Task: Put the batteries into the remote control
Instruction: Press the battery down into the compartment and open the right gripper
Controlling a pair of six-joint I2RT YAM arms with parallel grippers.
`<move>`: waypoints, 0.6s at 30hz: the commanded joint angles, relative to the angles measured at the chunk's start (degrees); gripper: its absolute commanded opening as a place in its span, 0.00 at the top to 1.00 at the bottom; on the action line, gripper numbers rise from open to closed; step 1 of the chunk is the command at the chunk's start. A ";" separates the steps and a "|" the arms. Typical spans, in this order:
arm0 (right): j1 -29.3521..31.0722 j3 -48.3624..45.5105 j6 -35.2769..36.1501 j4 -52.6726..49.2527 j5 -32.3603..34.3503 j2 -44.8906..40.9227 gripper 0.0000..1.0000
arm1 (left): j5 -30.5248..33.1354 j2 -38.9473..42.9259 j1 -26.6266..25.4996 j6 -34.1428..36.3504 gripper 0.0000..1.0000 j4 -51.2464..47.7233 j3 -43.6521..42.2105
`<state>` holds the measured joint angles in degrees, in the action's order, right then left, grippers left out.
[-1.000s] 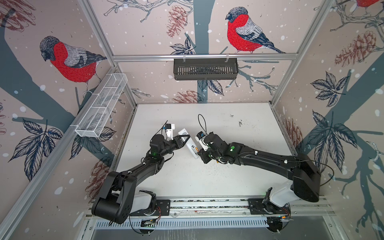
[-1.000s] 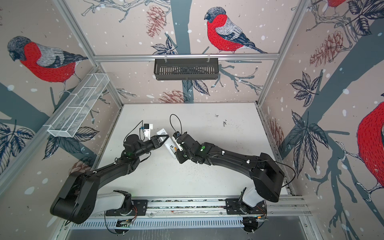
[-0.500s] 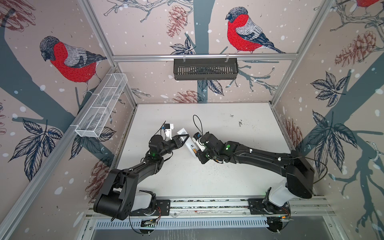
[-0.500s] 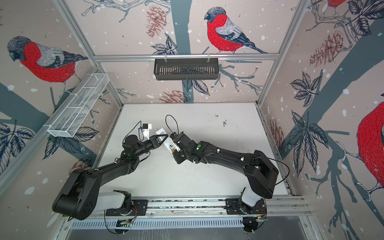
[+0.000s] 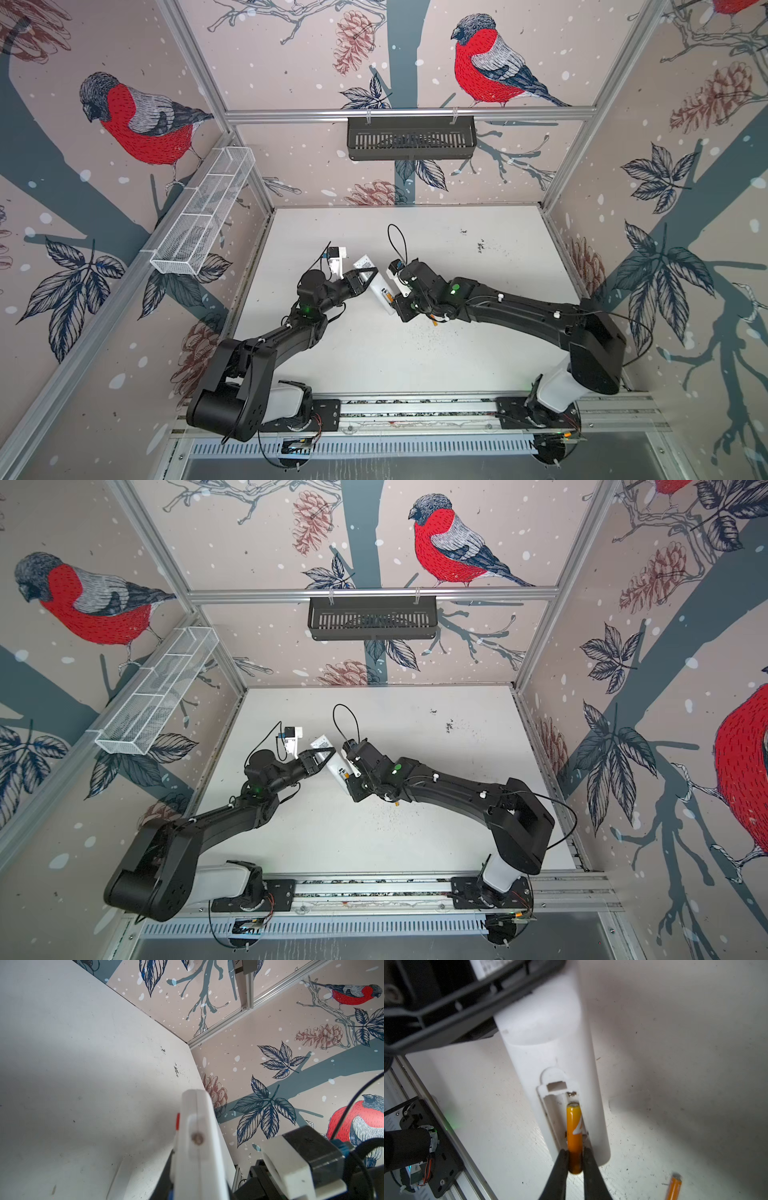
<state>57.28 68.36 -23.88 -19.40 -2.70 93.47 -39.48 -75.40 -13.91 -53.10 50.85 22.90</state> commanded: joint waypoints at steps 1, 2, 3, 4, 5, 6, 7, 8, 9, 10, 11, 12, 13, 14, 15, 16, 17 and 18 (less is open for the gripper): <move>-0.09 1.05 -0.25 0.11 1.56 0.73 0.81 | -2.31 0.13 0.23 -1.41 1.00 3.97 0.35; -0.08 1.29 -0.12 0.27 1.62 0.92 0.80 | -2.20 0.25 0.28 -1.25 1.00 3.46 0.44; -0.14 1.47 -0.28 0.32 1.80 1.07 0.78 | -2.26 0.25 0.39 -1.22 1.00 3.31 0.47; -0.07 1.68 -0.08 0.37 1.82 1.25 0.77 | -2.18 0.25 0.61 -1.33 1.00 3.19 0.40; -0.10 1.88 -0.03 0.33 1.86 1.37 0.77 | -2.18 0.13 0.88 -1.64 1.00 3.11 0.46; -0.14 2.01 0.01 0.33 1.91 1.38 0.76 | -2.34 0.03 1.14 -2.05 1.00 3.17 0.45; -0.10 2.12 0.06 0.33 1.91 1.45 0.76 | -2.58 -0.17 1.47 -2.54 1.00 3.37 0.48; -0.13 2.20 0.20 0.28 1.99 1.46 0.75 | -2.95 -0.48 1.88 -3.15 1.00 3.74 0.48; -0.10 2.34 0.39 0.16 2.00 1.41 0.75 | -3.37 -0.83 2.00 -3.69 1.00 4.42 0.48; -0.07 2.46 0.57 -0.02 2.00 1.38 0.74 | -3.81 -1.31 2.31 -4.54 1.00 5.23 0.48; -0.07 2.51 0.67 -0.03 2.14 1.34 0.73 | -4.09 -1.62 2.44 -5.04 1.00 5.72 0.48; -0.15 2.57 0.87 -0.03 2.17 1.12 0.73 | -4.44 -2.06 2.66 -5.50 1.00 6.07 0.57; -0.06 2.55 1.11 -0.03 2.24 0.96 0.72 | -4.70 -2.44 2.81 -5.88 1.00 6.74 0.61; -0.11 2.60 1.24 -0.11 2.34 0.79 0.72 | -4.80 -2.70 2.95 -6.23 1.00 6.89 0.57; -0.14 2.63 1.54 -0.11 2.35 0.59 0.71 | -4.96 -3.06 3.01 -6.54 1.00 7.02 0.57; -0.13 2.65 1.80 -0.04 2.26 0.36 0.70 | -5.08 -3.34 3.13 -6.63 1.00 7.06 0.64; -0.09 2.65 1.94 0.05 2.17 0.16 0.69 | -5.08 -3.52 3.19 -6.75 1.00 6.95 0.66; -0.04 2.55 2.23 0.20 2.03 -0.04 0.69 | -5.08 -3.69 3.29 -6.75 1.00 6.96 0.62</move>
<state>57.21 70.59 -22.65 -19.59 -1.52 94.13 -42.50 -78.78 -10.90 -58.57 53.34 23.14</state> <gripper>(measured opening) 0.313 0.211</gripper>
